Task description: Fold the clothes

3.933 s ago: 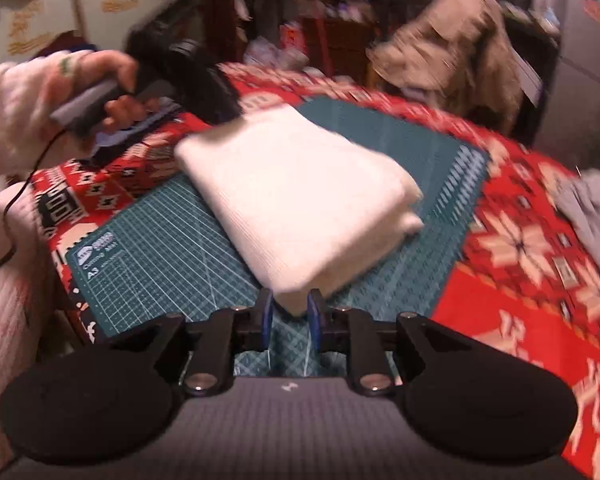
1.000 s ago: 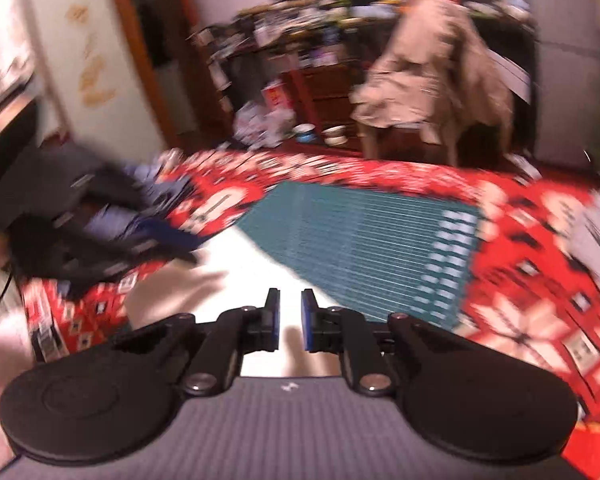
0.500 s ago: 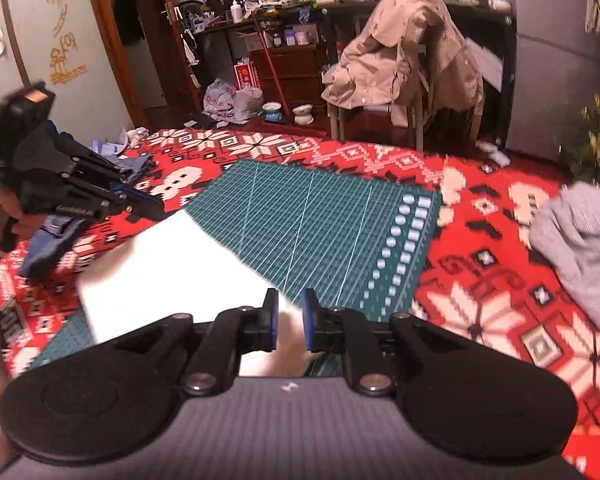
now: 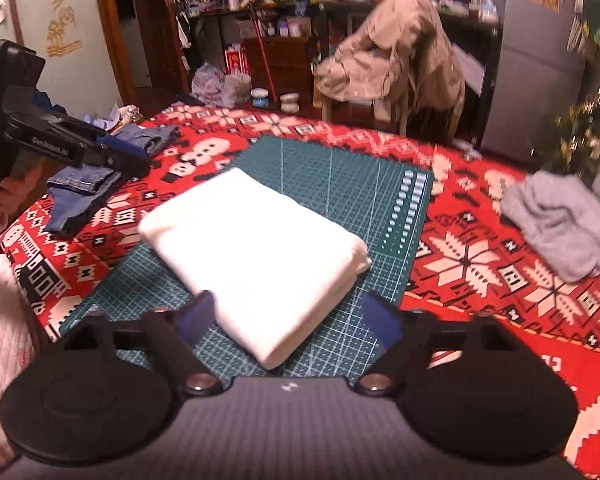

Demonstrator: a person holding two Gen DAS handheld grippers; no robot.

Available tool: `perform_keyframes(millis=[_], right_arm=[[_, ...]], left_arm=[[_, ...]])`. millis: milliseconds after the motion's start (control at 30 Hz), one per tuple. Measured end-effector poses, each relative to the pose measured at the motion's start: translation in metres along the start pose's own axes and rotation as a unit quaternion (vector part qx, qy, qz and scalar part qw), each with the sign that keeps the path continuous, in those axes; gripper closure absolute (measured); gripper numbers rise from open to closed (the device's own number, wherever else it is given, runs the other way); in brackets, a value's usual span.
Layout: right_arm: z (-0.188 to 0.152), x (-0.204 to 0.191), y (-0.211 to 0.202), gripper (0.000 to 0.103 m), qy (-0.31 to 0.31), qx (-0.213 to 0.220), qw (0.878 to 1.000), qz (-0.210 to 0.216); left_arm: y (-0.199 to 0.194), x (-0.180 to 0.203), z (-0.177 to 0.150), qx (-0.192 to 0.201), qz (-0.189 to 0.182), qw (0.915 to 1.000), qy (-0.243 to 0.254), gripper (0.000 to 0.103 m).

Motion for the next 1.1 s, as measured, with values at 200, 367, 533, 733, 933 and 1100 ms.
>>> perform_keyframes(millis=[200,367,533,733,933,1100], right_arm=[[-0.007,-0.023,-0.031,0.001,-0.032,0.032,0.996,-0.072],[-0.009,-0.032,-0.044,0.001,-0.024,0.03,0.997,-0.059],[-0.009,-0.041,-0.051,0.001,-0.025,0.05,0.997,-0.053],[-0.013,-0.053,-0.032,0.041,-0.008,0.028,0.999,-0.031],[-0.037,-0.077,0.011,0.087,-0.029,0.006,0.999,-0.011],[-0.048,-0.08,0.053,0.103,-0.02,-0.015,1.0,-0.005]], left_arm=[[-0.018,0.028,-0.019,-0.03,0.093,0.9933,0.062,0.026],[-0.032,0.05,-0.025,-0.011,0.128,0.9825,0.134,0.016],[-0.025,0.067,-0.029,-0.014,0.12,0.9826,0.141,0.016],[-0.003,0.083,-0.039,-0.019,0.073,0.988,0.135,0.09],[0.03,0.097,-0.049,-0.027,0.005,0.9844,0.174,0.103],[0.05,0.094,-0.046,-0.025,-0.022,0.982,0.186,0.103]])
Point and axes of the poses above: each gripper's, at about its wrist camera, not at the fingertips, and y roughly the way its jaws point, x to its right, z to its top, the point moved 6 cm from there along y, roughly the way its jaws point, and after that the axes turned 13 degrees about y, right-handed, at the moved point
